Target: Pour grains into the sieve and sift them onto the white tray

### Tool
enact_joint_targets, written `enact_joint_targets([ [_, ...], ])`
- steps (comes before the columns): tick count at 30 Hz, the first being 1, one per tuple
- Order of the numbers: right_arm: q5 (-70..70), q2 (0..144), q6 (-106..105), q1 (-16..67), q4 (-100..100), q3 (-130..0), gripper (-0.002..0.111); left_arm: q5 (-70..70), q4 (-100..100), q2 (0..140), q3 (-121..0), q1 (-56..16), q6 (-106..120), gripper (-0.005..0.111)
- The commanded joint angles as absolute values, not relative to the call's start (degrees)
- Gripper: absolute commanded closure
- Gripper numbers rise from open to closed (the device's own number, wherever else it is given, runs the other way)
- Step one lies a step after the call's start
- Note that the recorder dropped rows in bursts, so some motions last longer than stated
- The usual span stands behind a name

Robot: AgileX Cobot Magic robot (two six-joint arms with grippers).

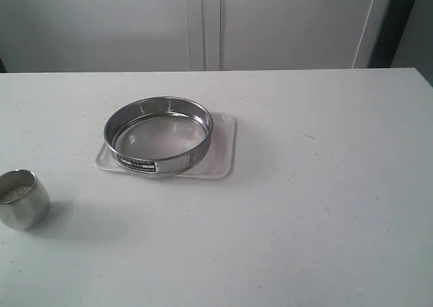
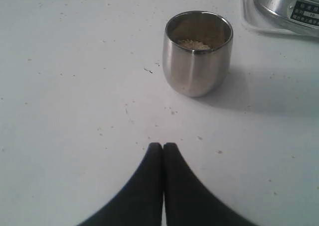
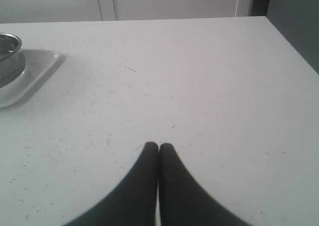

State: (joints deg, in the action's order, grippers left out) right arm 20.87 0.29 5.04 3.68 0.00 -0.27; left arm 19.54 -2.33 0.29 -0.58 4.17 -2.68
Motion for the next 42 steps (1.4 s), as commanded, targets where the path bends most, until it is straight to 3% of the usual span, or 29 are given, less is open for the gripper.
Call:
enact_joint_targets([
  [1, 20.02, 0.0, 5.86, 3.62, 0.0, 0.0, 0.108, 20.8, -2.74, 0.0, 0.0, 3.88, -2.73, 0.107],
  [28, 20.02, 0.0, 5.86, 3.62, 0.0, 0.0, 0.108, 19.69, -0.96, 0.0, 0.0, 3.88, -2.59, 0.107],
  [36, 20.02, 0.0, 5.86, 3.62, 0.0, 0.0, 0.108, -4.92, -0.96, 0.0, 0.0, 3.88, -2.59, 0.107],
  [42, 20.02, 0.0, 5.86, 3.62, 0.0, 0.0, 0.108, -13.51, -0.96, 0.0, 0.0, 3.88, -2.59, 0.107],
])
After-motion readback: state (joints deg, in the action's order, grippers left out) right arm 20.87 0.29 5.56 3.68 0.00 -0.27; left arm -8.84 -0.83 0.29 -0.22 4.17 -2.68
